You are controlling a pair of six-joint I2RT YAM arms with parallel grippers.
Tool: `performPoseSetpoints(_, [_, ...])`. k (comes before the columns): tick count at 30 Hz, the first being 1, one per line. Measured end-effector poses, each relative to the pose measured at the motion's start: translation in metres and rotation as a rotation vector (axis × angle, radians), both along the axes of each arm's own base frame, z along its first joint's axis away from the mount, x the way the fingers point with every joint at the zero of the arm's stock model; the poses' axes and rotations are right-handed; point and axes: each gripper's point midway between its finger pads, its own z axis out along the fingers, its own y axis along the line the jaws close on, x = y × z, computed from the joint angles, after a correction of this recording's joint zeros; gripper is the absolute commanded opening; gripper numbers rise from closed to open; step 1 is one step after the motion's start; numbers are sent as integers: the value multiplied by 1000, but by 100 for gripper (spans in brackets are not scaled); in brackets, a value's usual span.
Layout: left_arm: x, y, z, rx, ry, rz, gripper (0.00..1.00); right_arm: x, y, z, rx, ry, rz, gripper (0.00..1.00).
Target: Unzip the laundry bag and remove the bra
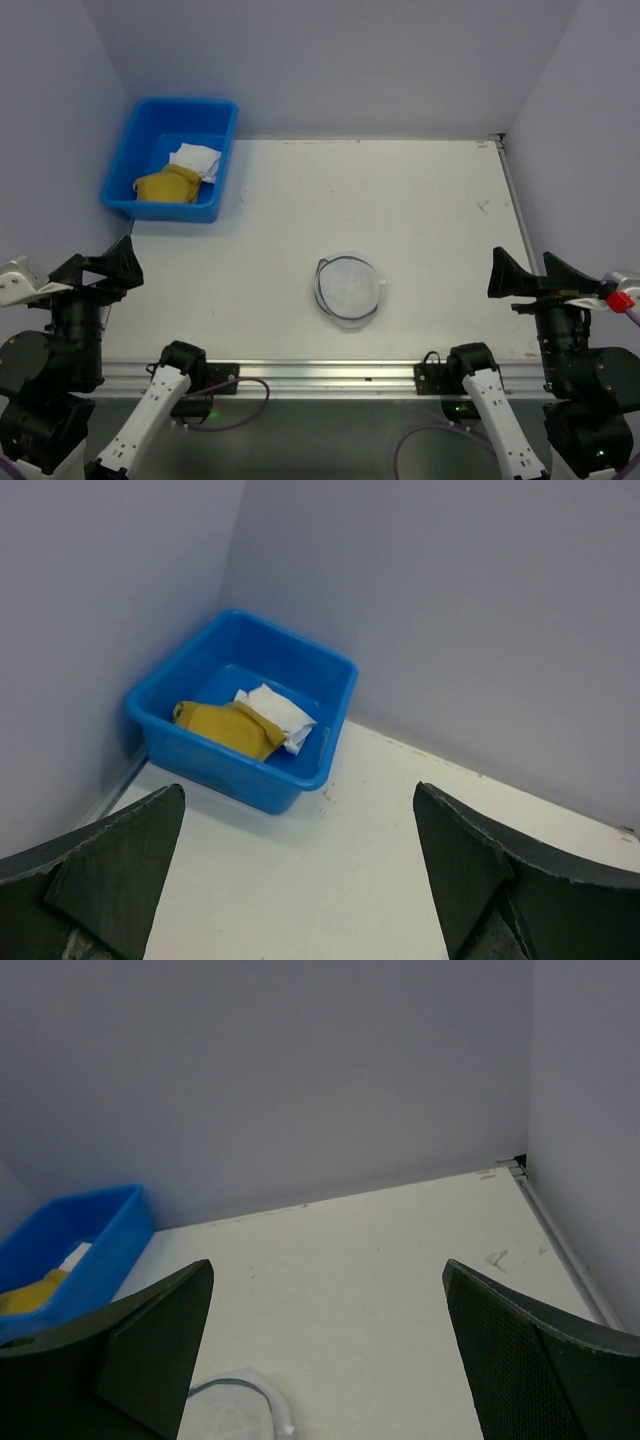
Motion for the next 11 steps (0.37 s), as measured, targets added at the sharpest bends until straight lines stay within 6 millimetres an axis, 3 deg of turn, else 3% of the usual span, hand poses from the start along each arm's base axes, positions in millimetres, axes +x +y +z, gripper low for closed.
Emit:
performPoseSetpoints(5, [6, -2, -17, 11, 57, -1, 100, 1, 2, -1, -2, 1, 11, 99])
performPoseSetpoints(11, [9, -4, -23, 12, 72, -3, 100, 2, 5, -2, -6, 4, 25, 99])
